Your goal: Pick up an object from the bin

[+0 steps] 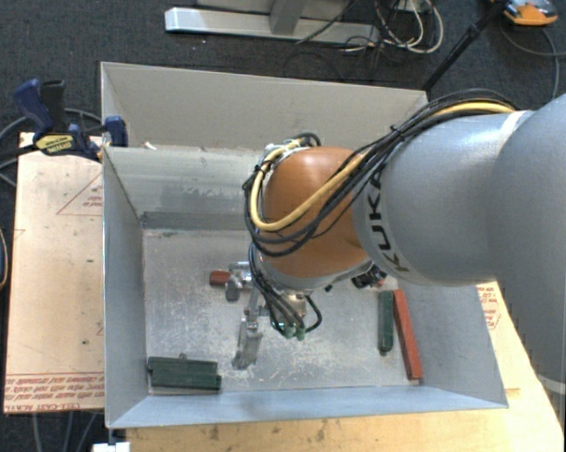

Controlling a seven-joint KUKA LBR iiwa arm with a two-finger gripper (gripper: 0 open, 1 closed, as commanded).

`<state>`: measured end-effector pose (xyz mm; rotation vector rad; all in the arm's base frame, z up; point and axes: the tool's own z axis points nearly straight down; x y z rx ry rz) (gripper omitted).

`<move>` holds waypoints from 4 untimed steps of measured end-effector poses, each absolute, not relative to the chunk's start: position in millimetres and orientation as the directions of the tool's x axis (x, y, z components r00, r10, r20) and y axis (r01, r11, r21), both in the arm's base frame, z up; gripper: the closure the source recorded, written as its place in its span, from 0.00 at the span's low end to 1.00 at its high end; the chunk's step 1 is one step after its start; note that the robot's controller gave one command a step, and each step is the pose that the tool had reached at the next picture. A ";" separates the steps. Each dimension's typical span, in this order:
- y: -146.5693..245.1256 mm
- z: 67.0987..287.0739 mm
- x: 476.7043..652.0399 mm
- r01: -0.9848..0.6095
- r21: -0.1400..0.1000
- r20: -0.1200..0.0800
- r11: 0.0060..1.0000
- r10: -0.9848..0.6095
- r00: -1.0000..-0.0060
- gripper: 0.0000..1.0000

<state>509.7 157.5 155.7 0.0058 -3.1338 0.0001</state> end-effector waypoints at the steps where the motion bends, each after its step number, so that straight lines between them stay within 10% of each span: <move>1: 242.7 67.3 492.7 -0.155 0.002 0.003 0.988 -0.155 -0.988 0.00; 2: 242.8 101.0 483.4 -0.095 0.002 -0.002 0.995 -0.095 -0.995 0.00; 4: 231.6 71.5 484.9 0.043 0.005 -0.010 0.999 0.043 -0.999 0.00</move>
Offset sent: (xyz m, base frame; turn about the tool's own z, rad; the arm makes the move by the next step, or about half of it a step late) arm -0.0151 0.0818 -0.0857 -0.1435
